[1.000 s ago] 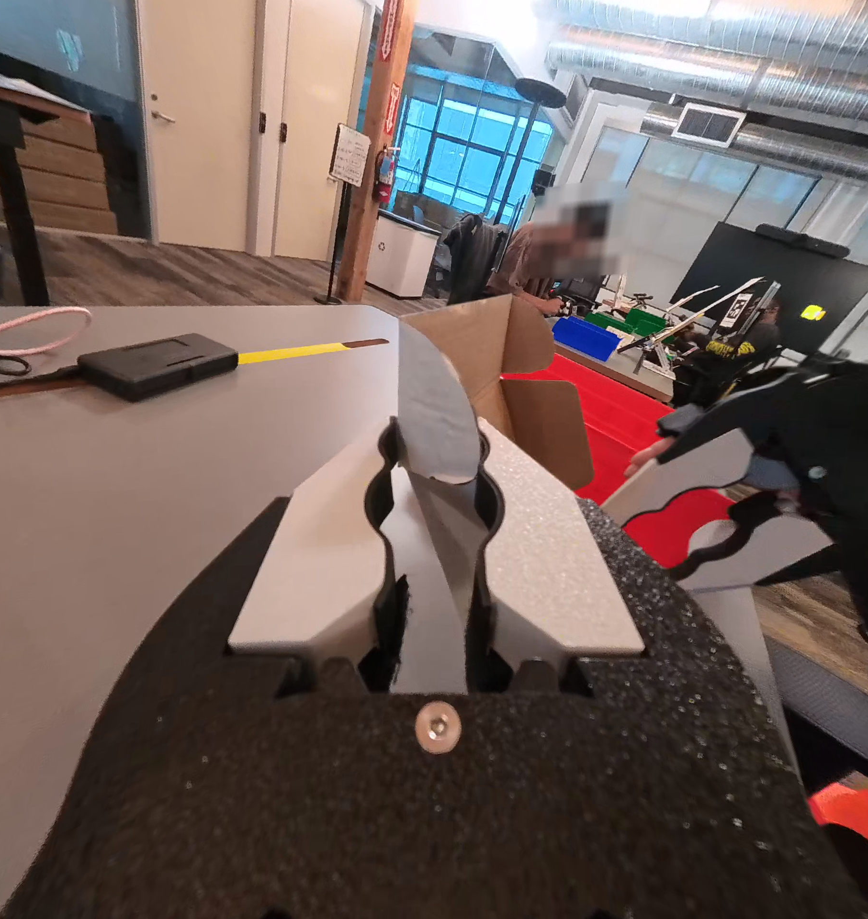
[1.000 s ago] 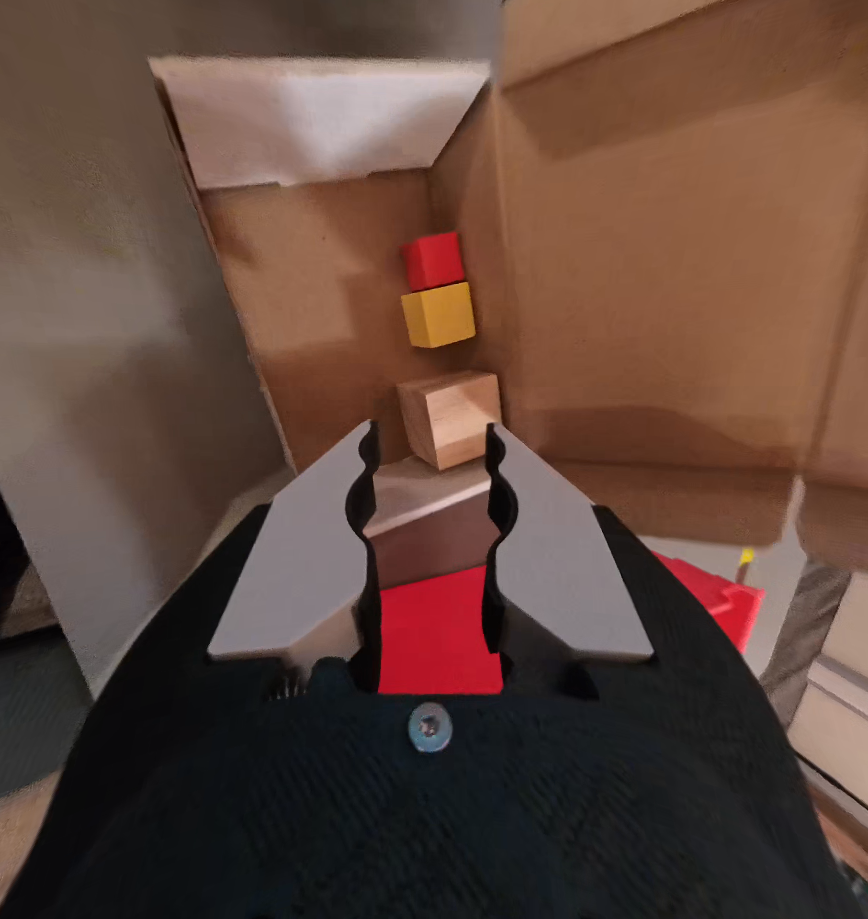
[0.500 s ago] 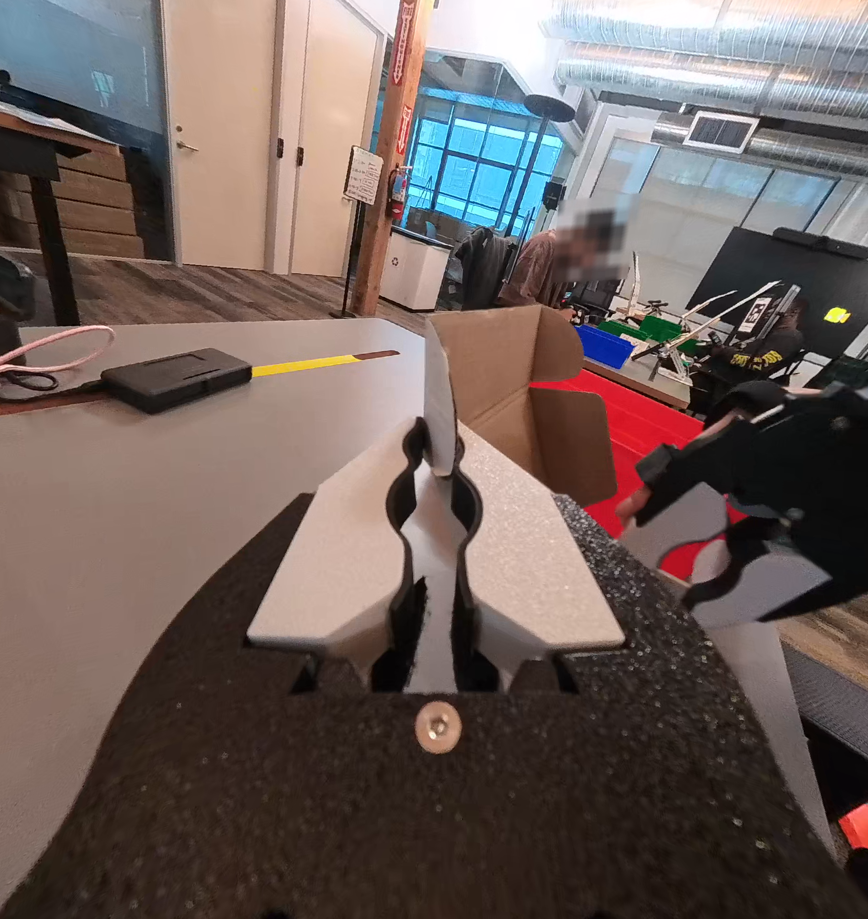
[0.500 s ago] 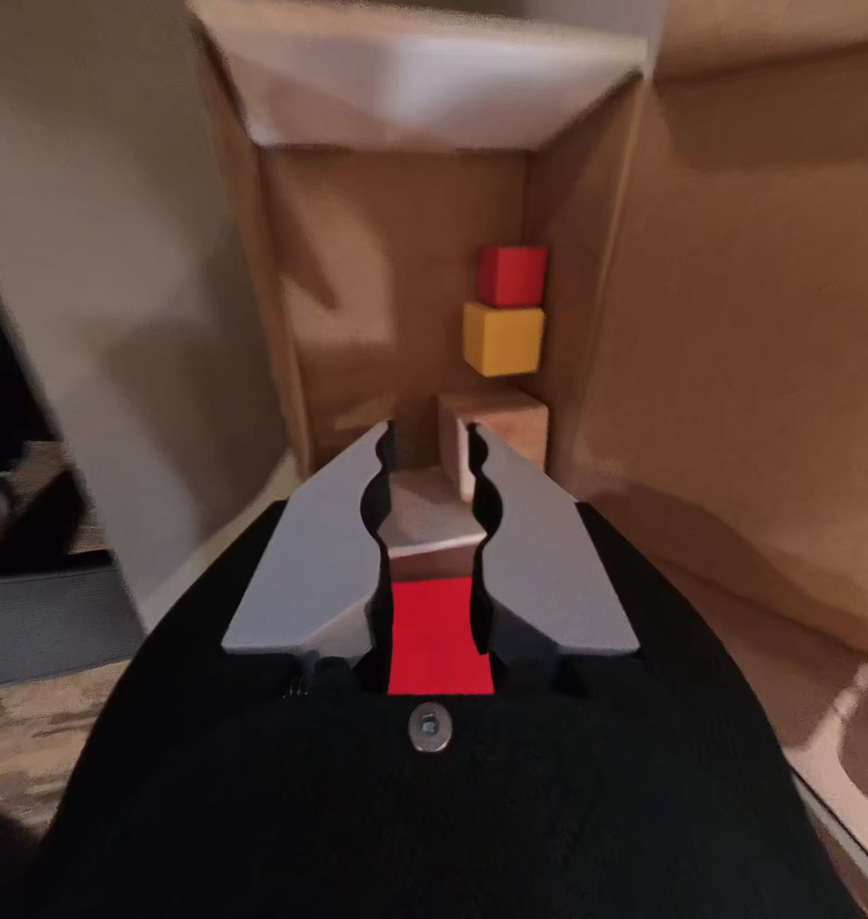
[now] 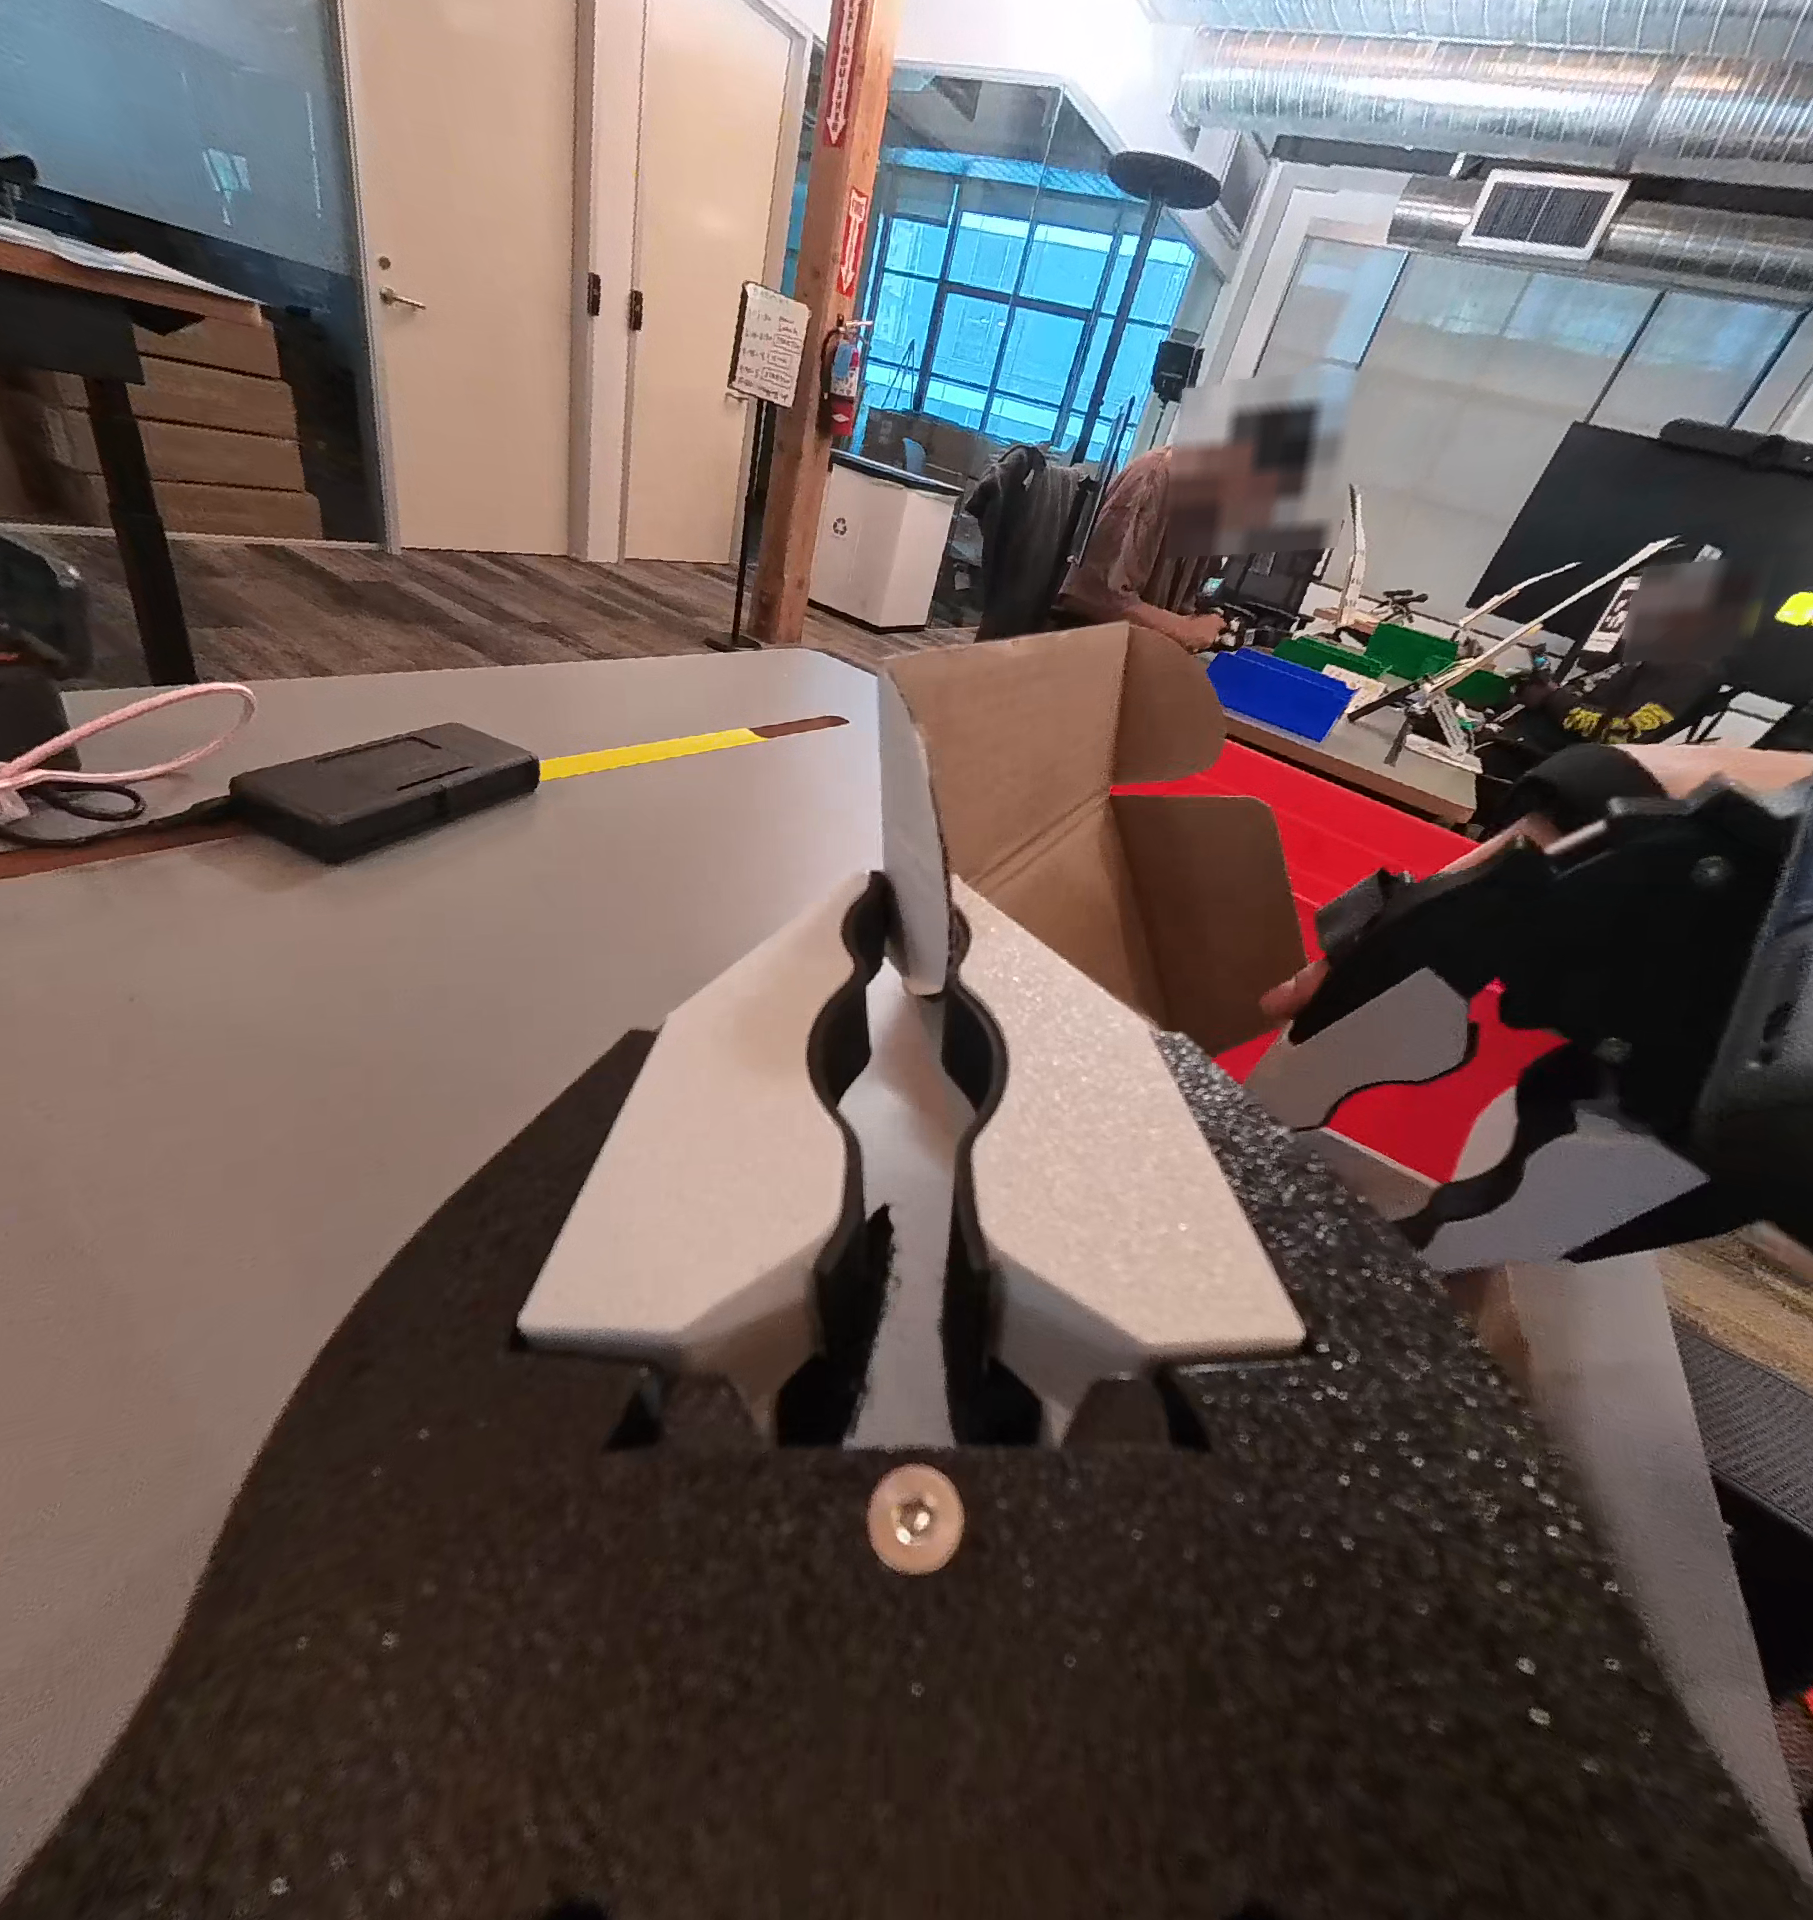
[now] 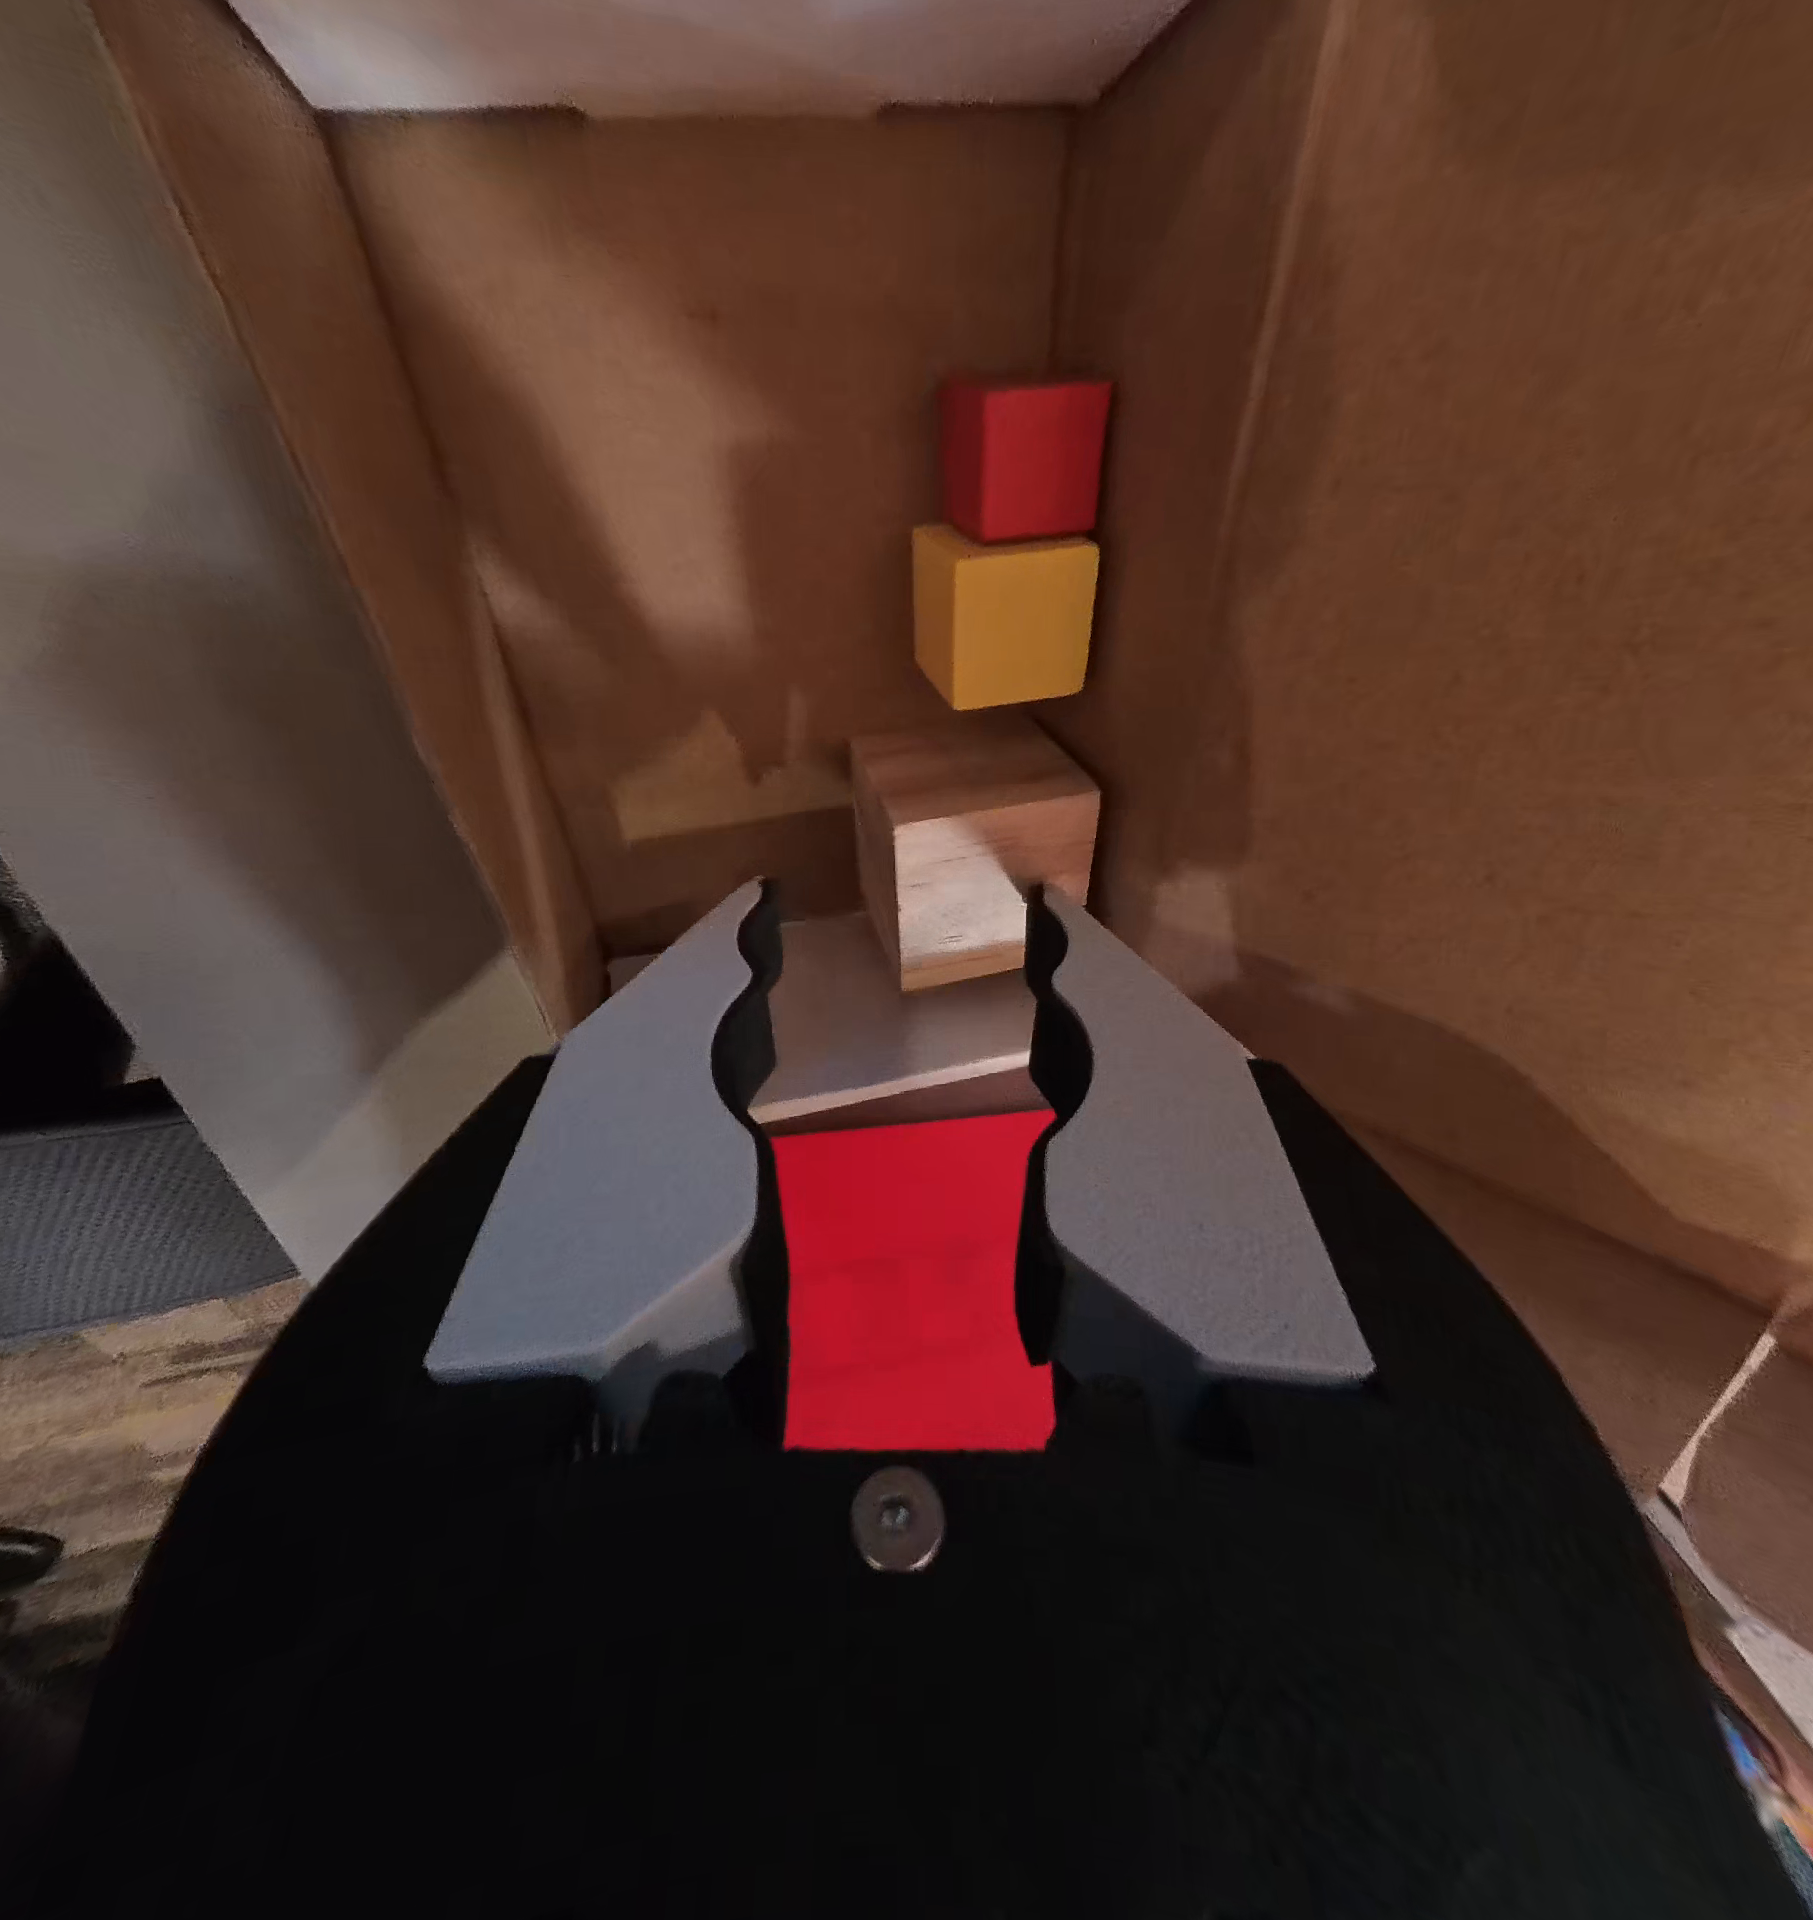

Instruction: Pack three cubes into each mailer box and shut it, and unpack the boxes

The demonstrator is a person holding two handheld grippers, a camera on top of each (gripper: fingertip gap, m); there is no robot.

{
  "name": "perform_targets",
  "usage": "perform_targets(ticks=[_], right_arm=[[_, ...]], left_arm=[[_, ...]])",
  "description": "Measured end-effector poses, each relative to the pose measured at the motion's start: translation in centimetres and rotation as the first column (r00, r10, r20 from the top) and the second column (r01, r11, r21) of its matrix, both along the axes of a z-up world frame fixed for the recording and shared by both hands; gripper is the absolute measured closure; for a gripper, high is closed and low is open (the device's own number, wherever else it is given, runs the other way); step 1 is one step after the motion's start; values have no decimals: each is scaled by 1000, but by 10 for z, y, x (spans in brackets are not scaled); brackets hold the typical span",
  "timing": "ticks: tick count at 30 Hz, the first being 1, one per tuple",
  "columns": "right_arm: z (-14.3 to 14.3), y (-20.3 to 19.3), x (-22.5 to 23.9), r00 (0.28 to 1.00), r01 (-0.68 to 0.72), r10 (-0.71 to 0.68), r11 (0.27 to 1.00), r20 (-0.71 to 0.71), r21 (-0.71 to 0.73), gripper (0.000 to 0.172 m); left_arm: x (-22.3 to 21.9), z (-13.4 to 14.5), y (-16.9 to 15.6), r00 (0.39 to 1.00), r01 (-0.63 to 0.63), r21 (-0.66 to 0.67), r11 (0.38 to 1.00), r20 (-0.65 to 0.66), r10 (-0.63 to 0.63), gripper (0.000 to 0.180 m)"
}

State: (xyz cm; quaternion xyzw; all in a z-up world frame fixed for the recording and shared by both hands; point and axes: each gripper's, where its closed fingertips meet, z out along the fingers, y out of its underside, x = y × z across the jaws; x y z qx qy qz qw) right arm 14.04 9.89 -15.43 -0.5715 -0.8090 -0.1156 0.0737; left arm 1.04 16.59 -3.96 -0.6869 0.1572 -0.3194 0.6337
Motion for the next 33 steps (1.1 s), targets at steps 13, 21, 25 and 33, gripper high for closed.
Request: perform_targets(ticks=[13, 21, 25, 33], right_arm=[[6, -7, -7, 998, -43, 42, 999, -46, -31, 116], [-10, 10, 3, 993, -96, 88, 990, 82, 108, 105], [-7, 10, 3, 992, -103, 96, 991, 84, 82, 115], [-3, 13, 2, 990, -123, 121, 992, 74, 16, 132]], left_arm=[[4, -4, 0, 1000, 5, -8, 1000, -30, -6, 175], [3, -3, 0, 1000, -1, -3, 1000, -28, 1, 176], [5, -5, 0, 999, 1, -4, 1000, -47, -1, 176], [5, -7, 1, 997, -11, 0, 1000, -78, 11, 176]])
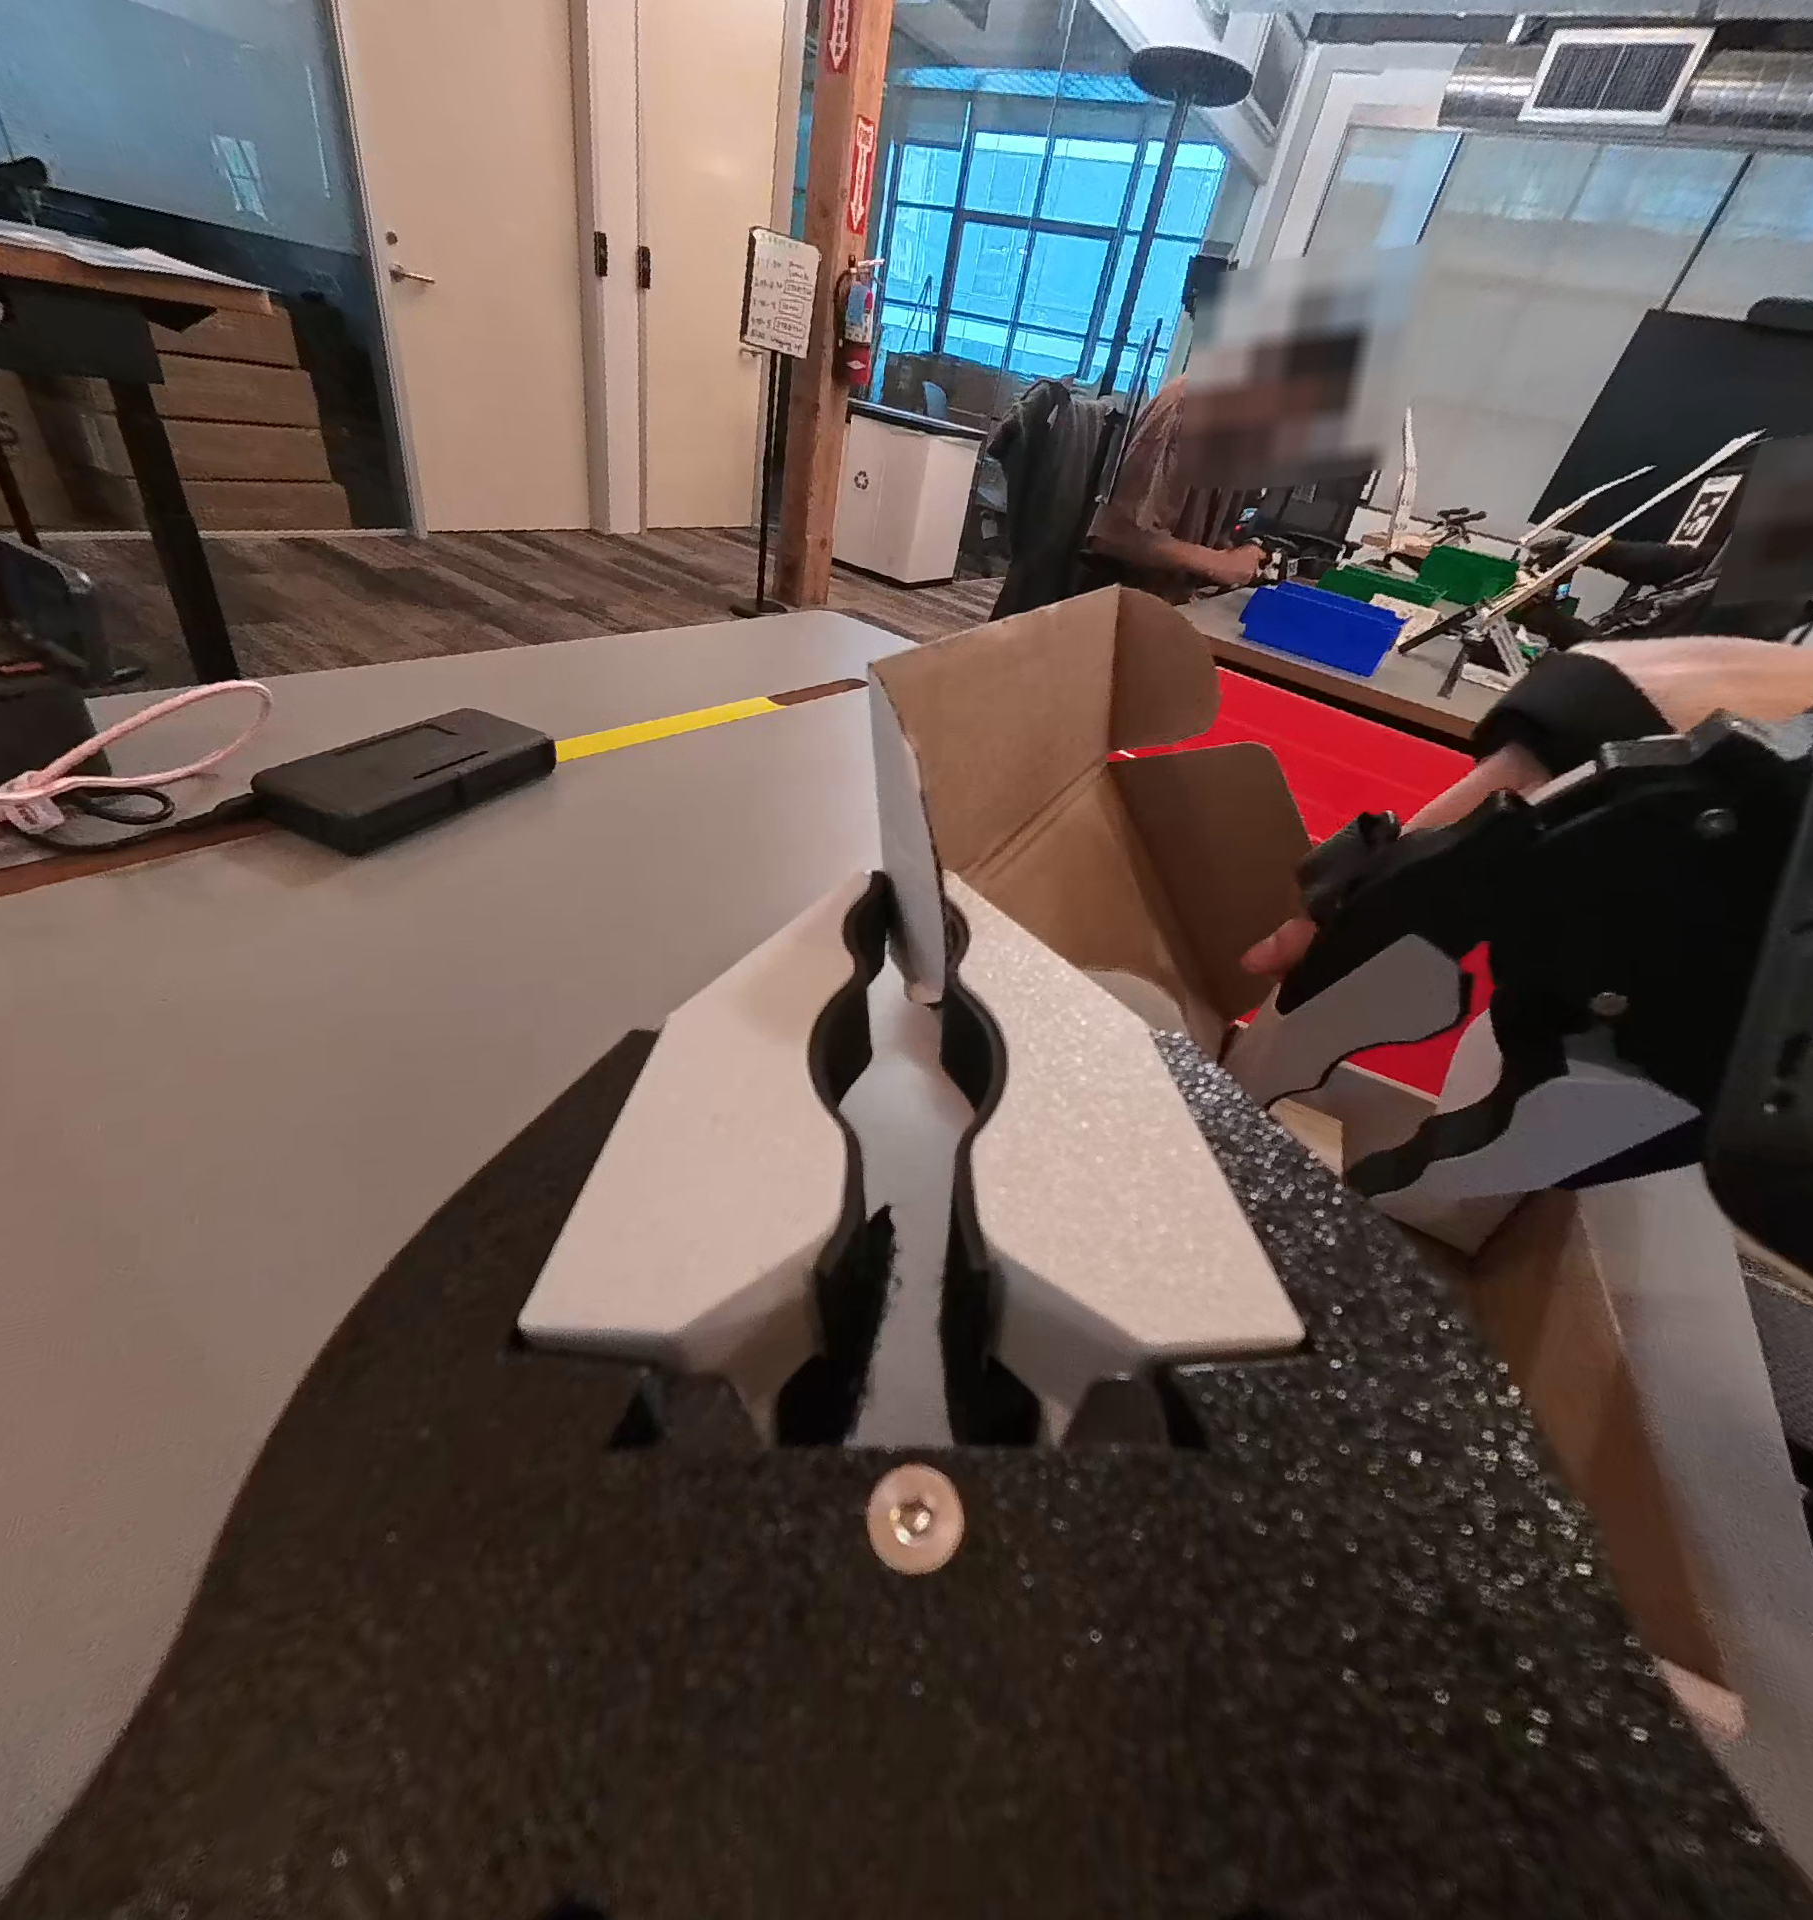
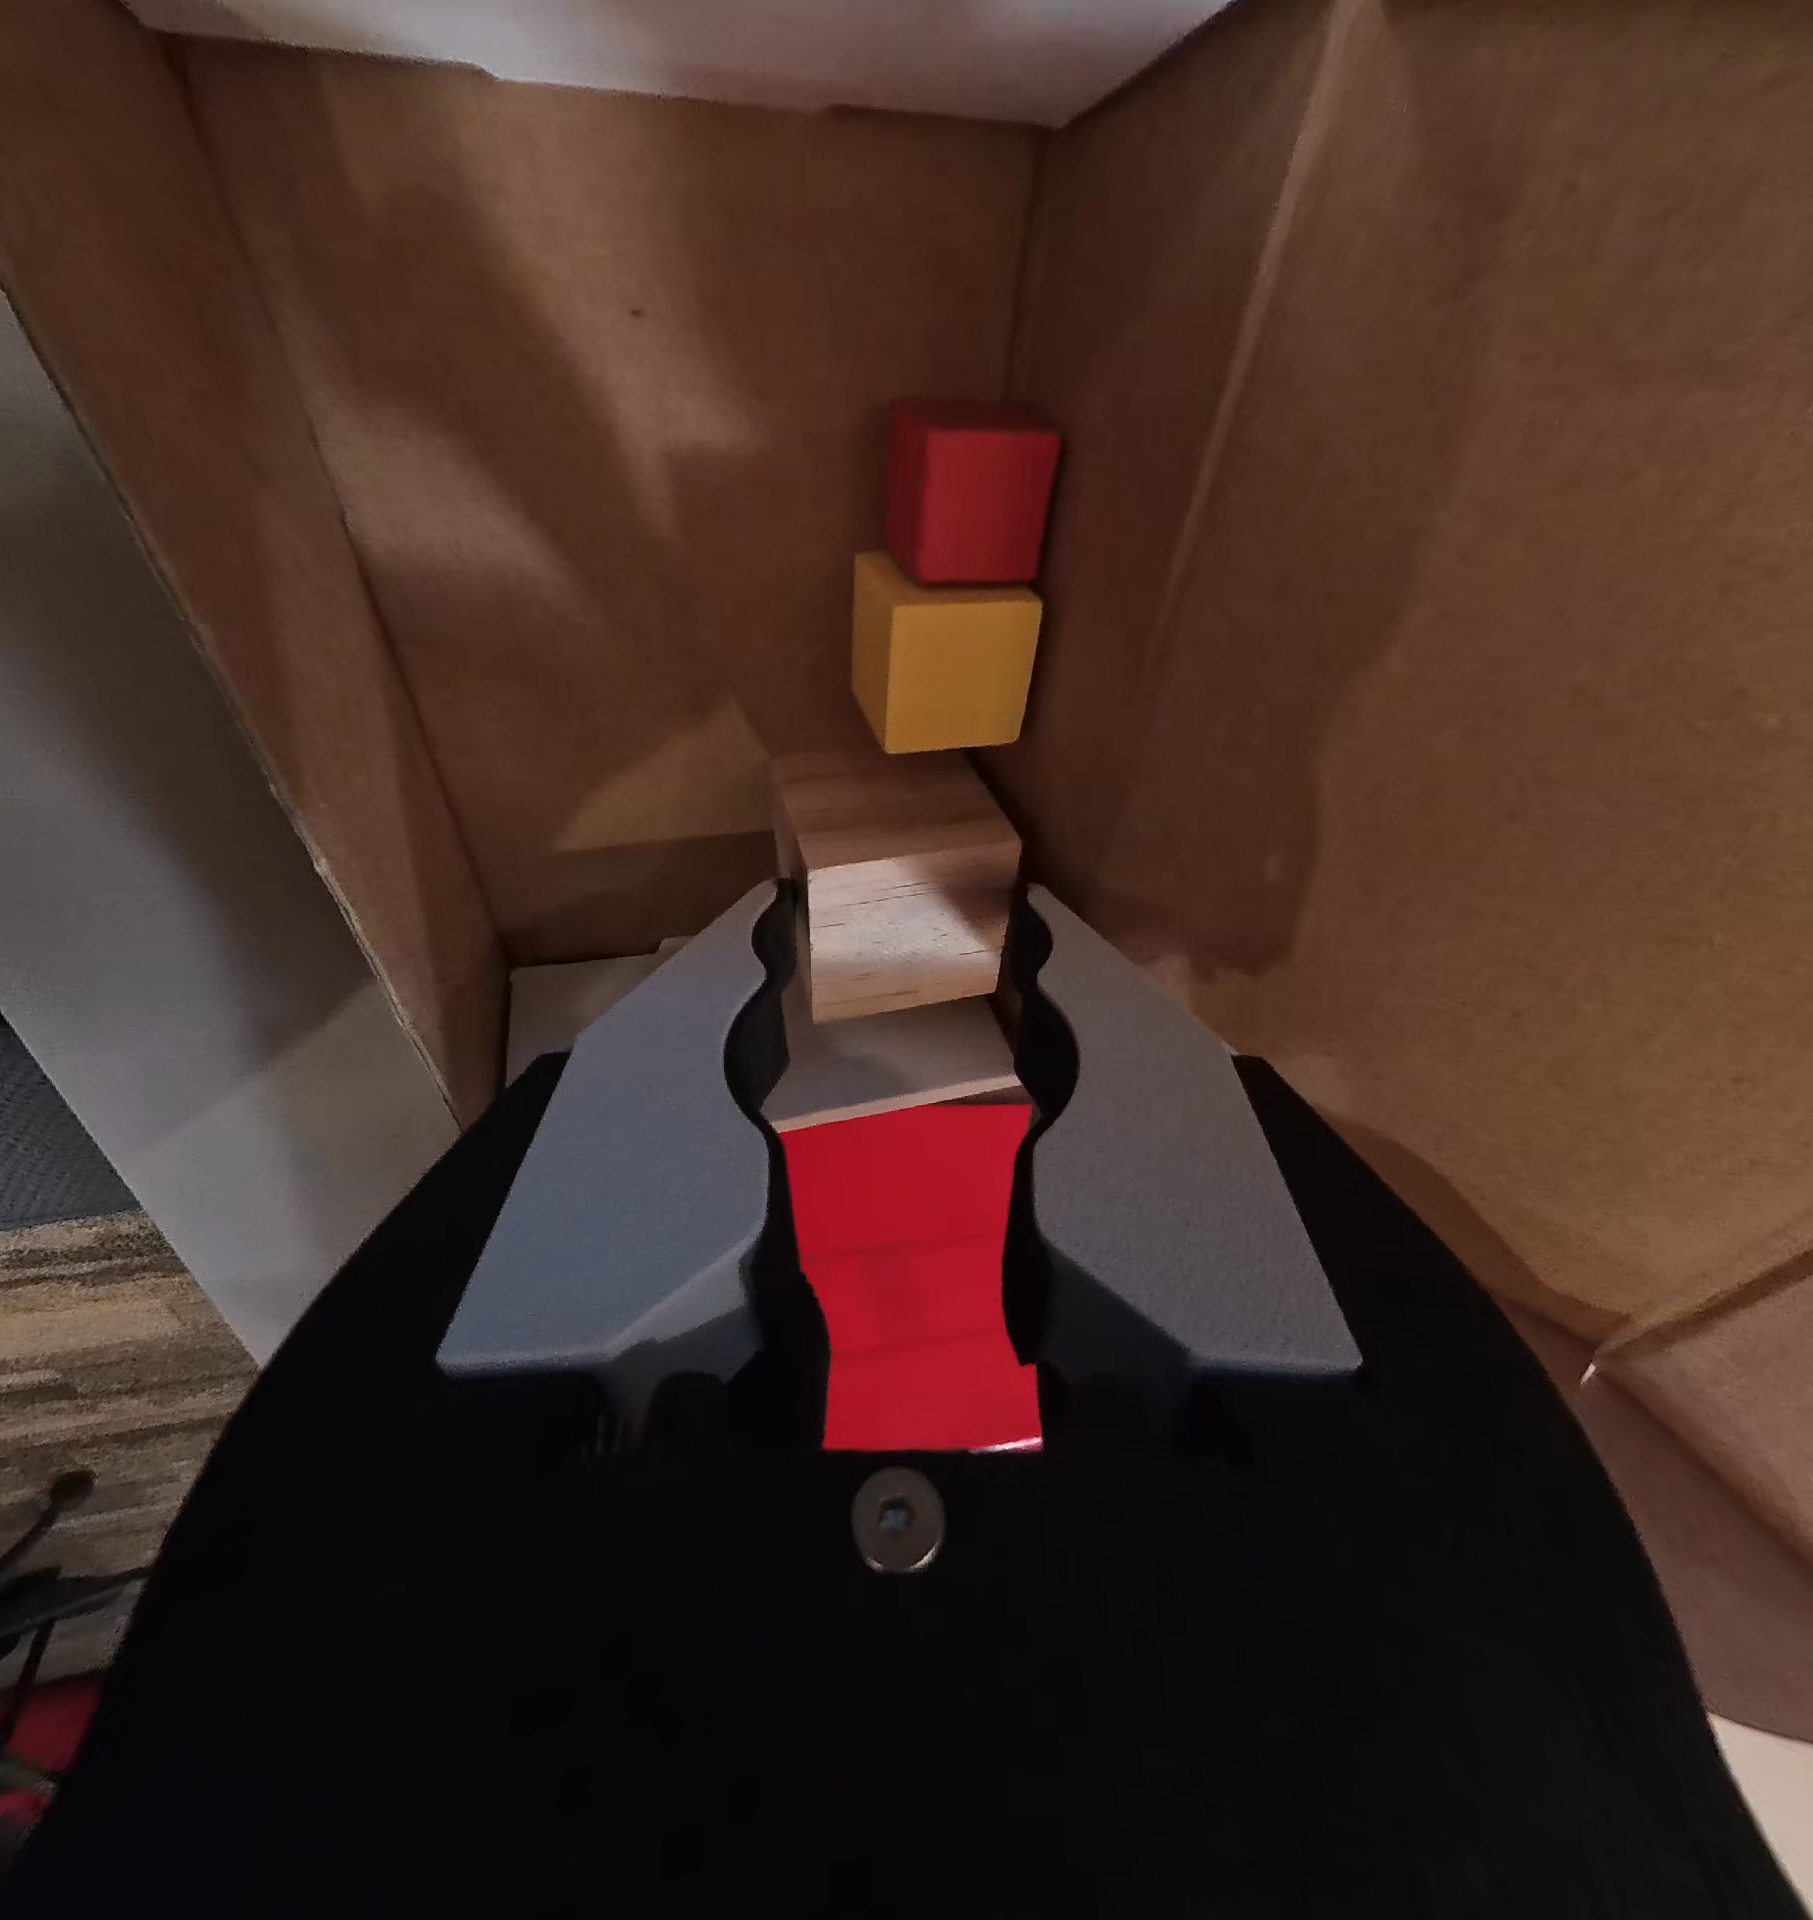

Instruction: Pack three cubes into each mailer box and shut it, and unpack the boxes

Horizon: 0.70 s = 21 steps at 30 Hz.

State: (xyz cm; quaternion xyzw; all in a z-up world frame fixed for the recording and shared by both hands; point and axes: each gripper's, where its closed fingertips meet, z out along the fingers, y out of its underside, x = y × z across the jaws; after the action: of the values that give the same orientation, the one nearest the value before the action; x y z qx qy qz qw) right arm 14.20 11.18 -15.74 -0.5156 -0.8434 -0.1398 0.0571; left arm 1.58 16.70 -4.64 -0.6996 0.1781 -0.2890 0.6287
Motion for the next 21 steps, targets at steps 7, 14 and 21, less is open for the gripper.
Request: perform_targets(ticks=[7, 14, 21], right_arm=[[3, -13, 0, 999, -28, 22, 991, -49, -129, 132], [7, -21, 0, 996, -22, 10, 990, -87, -140, 125], [-3, -20, 6, 999, -43, 42, 991, -14, -123, 114]], left_arm=[[-1, 0, 1, 1000, -6, 1, 1000, -5, 6, 176], [0, 0, 0, 1000, -1, 5, 1000, -7, 1, 176], [1, 1, -1, 1000, 5, 9, 1000, -8, -5, 176]])
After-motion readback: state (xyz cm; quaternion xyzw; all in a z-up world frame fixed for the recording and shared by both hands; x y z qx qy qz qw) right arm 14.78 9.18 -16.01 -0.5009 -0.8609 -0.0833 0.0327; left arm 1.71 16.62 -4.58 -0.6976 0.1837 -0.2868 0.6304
